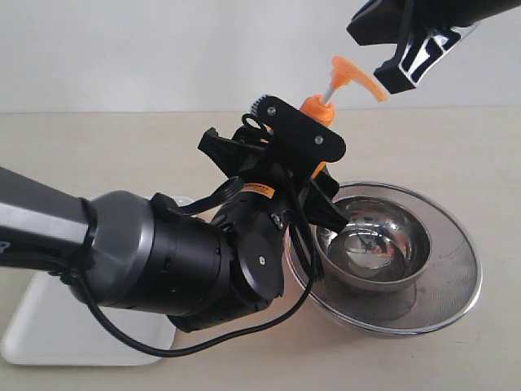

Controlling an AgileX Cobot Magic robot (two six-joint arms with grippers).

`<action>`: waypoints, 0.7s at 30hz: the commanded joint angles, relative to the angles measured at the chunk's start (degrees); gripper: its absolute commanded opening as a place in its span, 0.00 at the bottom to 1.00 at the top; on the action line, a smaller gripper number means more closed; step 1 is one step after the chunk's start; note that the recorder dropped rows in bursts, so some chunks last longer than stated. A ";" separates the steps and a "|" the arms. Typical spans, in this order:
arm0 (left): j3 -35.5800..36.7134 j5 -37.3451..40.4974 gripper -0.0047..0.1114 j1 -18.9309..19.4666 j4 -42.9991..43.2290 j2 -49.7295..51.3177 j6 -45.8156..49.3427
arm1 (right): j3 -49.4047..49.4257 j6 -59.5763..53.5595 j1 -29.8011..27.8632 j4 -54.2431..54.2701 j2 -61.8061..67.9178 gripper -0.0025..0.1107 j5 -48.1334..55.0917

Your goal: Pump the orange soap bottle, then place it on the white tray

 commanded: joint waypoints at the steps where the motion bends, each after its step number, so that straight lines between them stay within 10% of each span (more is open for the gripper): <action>1: -0.33 0.12 0.08 -0.01 0.23 -0.07 0.57 | -0.34 -1.88 -0.04 1.45 2.97 0.02 -1.71; 21: -0.33 0.12 0.08 -0.01 0.23 -0.07 0.57 | -0.34 -1.35 -0.04 2.46 4.61 0.02 -1.06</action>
